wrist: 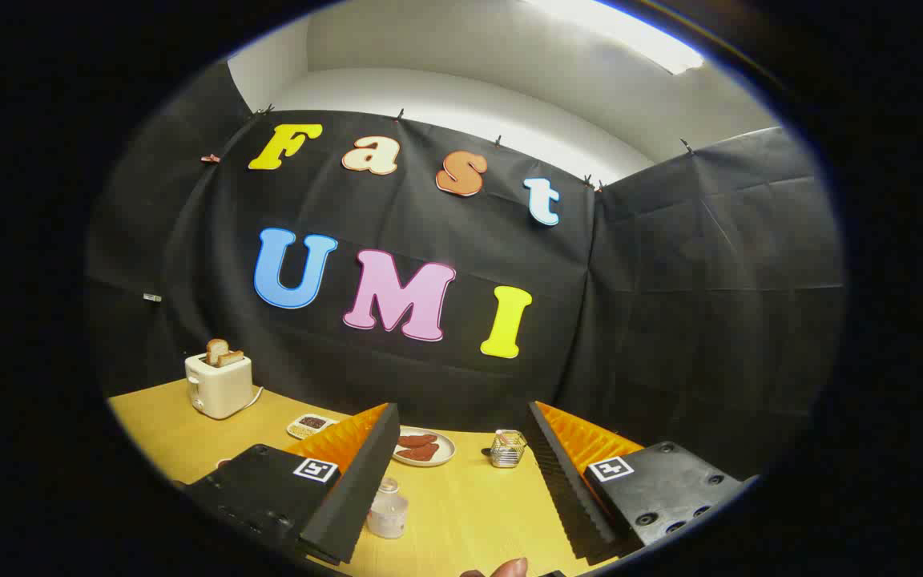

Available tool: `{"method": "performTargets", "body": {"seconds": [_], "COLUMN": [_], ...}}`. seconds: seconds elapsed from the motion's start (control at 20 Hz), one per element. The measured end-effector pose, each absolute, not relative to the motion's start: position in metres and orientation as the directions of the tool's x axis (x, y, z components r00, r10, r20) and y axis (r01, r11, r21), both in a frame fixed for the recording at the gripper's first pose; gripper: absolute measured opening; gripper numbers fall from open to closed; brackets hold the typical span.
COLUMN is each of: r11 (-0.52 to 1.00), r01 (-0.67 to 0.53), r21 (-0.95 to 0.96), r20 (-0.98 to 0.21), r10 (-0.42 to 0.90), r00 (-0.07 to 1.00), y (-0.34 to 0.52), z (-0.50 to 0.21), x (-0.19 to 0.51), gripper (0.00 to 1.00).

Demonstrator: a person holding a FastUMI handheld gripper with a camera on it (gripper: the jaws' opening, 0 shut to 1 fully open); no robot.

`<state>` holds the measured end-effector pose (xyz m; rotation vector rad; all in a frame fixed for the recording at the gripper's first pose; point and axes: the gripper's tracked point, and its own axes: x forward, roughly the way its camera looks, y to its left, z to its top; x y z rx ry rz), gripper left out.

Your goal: Take the bottle from table, then pour the juice into the cup, finally place the bottle on the coaster

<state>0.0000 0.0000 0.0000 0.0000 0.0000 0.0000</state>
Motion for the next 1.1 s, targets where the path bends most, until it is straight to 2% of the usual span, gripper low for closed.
{"method": "performTargets", "body": {"seconds": [0.65,1.1], "r11": [0.999,0.997], "r01": [-0.039,-0.067], "r21": [0.030,0.043], "r20": [0.036,0.042], "r10": [0.038,0.065], "r00": [0.999,0.997], "y": [0.033,0.046], "z": [0.008,-0.015], "x": [0.008,0.011], "gripper": [0.97,0.97]}}
